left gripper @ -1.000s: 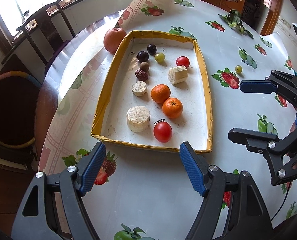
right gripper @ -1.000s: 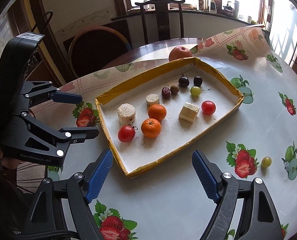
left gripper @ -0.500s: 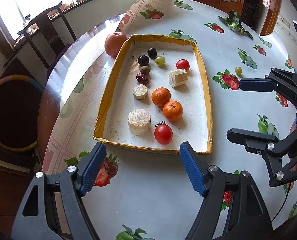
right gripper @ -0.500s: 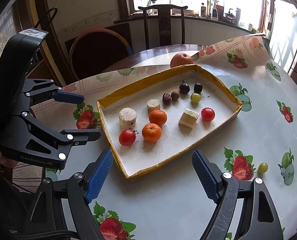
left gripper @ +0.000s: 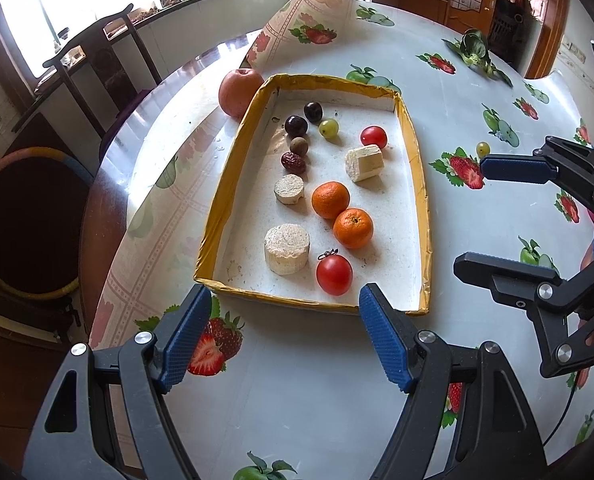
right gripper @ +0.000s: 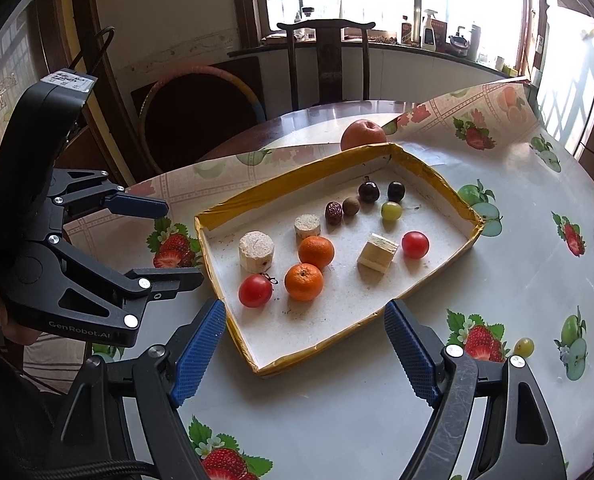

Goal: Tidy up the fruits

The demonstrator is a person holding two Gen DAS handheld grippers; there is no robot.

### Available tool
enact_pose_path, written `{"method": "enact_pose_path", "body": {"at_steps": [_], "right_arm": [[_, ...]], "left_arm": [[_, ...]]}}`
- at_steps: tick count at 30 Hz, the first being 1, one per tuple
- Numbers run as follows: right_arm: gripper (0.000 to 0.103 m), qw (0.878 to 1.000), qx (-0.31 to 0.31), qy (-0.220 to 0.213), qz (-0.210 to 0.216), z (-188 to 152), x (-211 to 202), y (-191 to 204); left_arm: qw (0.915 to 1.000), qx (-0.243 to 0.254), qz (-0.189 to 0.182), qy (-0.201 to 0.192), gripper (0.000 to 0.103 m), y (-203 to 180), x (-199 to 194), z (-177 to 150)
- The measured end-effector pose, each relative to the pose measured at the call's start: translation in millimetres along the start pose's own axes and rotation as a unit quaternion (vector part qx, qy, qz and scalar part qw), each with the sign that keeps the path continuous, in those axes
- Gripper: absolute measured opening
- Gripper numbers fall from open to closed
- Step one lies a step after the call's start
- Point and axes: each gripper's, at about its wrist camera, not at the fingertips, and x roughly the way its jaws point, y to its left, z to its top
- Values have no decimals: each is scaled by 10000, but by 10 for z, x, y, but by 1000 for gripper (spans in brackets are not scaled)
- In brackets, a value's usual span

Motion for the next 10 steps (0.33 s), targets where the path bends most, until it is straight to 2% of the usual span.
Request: {"method": "enact_pose_path", "body": {"at_steps": [10], "right_arm": [[83,9999,74,-106,16,21,-6,-6]], "left_arm": [[9999,-86,30,-136,76,29,-41,20]]}}
